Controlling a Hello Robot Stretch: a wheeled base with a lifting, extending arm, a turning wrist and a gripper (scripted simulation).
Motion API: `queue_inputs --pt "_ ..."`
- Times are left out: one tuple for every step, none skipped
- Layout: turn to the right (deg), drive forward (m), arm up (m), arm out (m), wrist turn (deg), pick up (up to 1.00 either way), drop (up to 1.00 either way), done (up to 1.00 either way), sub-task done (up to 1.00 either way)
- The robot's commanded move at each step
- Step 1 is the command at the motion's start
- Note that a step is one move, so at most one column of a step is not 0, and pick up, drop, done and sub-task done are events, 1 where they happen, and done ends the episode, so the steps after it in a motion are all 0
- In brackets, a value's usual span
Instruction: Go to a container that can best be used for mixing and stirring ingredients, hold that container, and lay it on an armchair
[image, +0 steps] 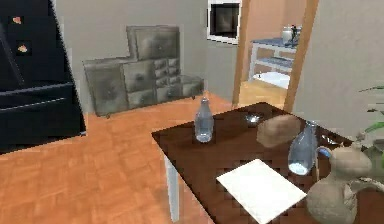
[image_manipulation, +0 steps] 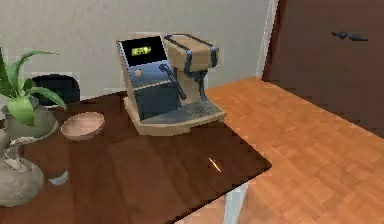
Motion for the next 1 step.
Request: queue_inputs --pt "-45.0 0.0 0.0 0.0 0.0 0.0 0.0 0.0 0.0"
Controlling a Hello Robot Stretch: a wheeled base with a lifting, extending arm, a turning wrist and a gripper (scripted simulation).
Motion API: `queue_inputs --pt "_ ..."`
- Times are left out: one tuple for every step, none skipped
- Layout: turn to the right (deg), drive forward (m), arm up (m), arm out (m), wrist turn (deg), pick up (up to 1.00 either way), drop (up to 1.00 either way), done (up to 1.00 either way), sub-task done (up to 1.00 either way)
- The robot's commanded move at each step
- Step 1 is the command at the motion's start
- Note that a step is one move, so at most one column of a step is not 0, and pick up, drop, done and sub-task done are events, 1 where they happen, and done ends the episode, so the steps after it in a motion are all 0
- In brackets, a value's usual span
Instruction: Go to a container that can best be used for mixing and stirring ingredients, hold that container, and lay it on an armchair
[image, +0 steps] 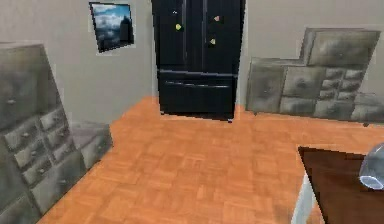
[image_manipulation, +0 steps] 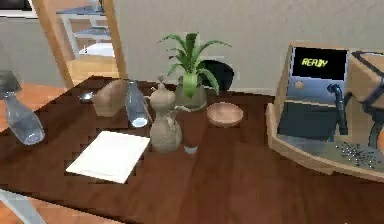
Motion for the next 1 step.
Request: queue_inputs --pt "-45.0 0.0 0.0 0.0 0.0 0.0 0.0 0.0 0.0"
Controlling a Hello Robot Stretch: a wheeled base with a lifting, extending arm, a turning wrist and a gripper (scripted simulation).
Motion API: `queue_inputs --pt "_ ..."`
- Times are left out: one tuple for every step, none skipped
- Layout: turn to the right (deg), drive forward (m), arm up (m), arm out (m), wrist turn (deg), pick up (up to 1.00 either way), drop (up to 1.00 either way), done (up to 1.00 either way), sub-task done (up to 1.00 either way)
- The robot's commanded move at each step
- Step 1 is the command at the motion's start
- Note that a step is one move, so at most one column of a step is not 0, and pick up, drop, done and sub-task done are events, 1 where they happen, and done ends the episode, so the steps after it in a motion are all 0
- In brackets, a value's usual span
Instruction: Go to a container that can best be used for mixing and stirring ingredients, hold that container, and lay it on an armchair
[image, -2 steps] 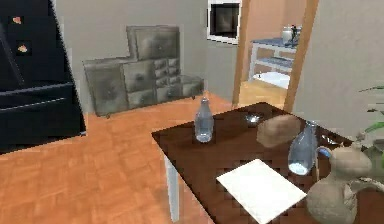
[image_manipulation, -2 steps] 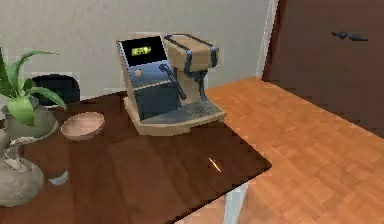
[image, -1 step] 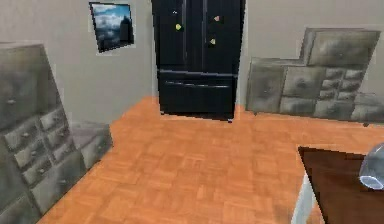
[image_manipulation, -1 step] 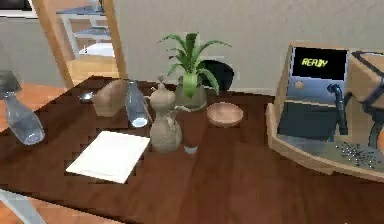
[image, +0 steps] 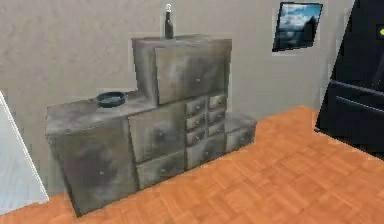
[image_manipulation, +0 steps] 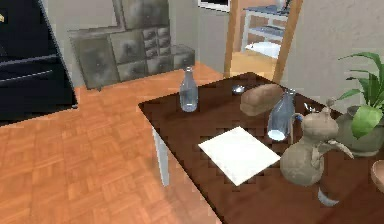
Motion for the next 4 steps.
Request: queue_inputs --pt "-24.0 0.0 0.0 0.0 0.0 0.0 0.0 0.0 0.0" --pt "0.0 0.4 0.0 0.0 0.0 0.0 0.0 0.0 0.0" --pt "-45.0 0.0 0.0 0.0 0.0 0.0 0.0 0.0 0.0" --pt "-21.0 0.0 0.0 0.0 0.0 0.0 0.0 0.0 0.0"
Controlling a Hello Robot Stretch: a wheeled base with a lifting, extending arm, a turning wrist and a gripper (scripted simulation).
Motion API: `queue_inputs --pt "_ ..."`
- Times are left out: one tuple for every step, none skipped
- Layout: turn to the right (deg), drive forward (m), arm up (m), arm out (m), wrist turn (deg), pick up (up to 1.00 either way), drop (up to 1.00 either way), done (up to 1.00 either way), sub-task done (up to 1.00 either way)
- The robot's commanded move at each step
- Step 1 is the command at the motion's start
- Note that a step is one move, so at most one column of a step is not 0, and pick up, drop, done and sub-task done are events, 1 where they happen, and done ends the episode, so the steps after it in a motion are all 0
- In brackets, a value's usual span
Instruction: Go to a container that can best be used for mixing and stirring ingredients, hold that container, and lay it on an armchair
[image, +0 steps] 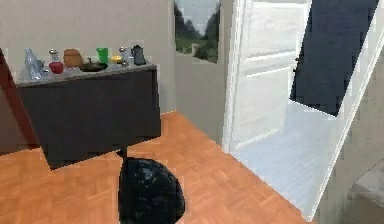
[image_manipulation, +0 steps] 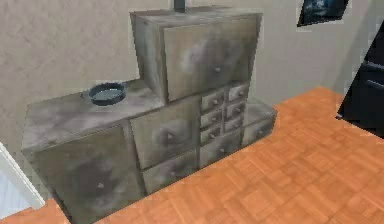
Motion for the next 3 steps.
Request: queue_inputs --pt "0.0 0.4 0.0 0.0 0.0 0.0 0.0 0.0 0.0" --pt "-45.0 0.0 0.0 0.0 0.0 0.0 0.0 0.0 0.0" --pt "-30.0 0.0 0.0 0.0 0.0 0.0 0.0 0.0 0.0"
